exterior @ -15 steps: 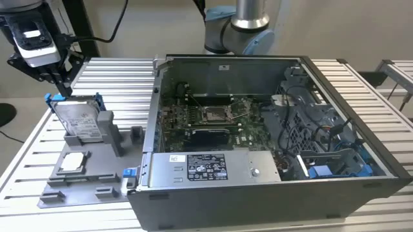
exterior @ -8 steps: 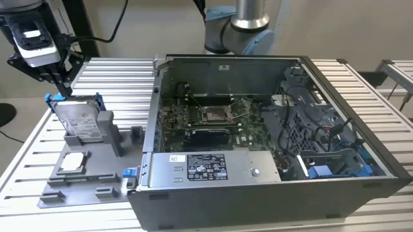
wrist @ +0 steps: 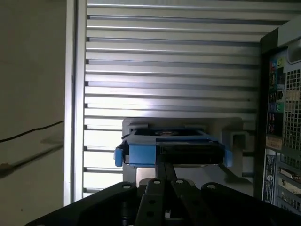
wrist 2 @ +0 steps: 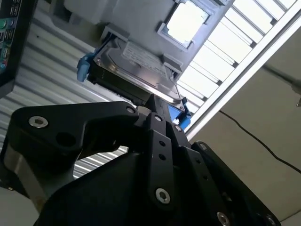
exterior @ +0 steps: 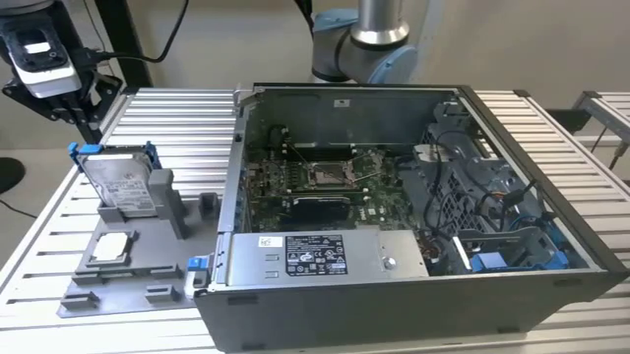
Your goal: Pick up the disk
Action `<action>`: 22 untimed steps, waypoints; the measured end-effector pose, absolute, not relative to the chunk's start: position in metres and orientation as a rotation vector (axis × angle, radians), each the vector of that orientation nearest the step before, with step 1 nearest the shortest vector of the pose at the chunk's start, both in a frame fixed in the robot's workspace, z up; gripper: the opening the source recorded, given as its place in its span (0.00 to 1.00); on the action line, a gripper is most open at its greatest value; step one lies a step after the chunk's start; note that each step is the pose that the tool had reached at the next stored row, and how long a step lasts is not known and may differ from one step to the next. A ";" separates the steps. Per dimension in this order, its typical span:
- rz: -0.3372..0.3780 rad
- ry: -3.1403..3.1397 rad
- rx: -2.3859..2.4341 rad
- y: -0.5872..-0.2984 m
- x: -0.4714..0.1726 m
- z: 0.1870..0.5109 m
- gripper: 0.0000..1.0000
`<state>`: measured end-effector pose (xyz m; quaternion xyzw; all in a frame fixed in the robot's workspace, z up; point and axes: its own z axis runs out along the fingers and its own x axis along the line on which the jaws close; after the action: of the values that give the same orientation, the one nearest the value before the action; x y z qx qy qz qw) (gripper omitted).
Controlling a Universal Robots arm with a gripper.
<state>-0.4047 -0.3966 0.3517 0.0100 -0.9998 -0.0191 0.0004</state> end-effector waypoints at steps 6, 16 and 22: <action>-0.060 -3.139 0.057 -0.391 -0.410 0.352 0.00; -0.060 -3.136 0.127 -0.391 -0.411 0.352 0.00; -0.056 -3.126 0.265 -0.391 -0.411 0.352 0.00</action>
<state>-0.4105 -0.3909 0.3517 0.0846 -0.9963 -0.0178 0.0017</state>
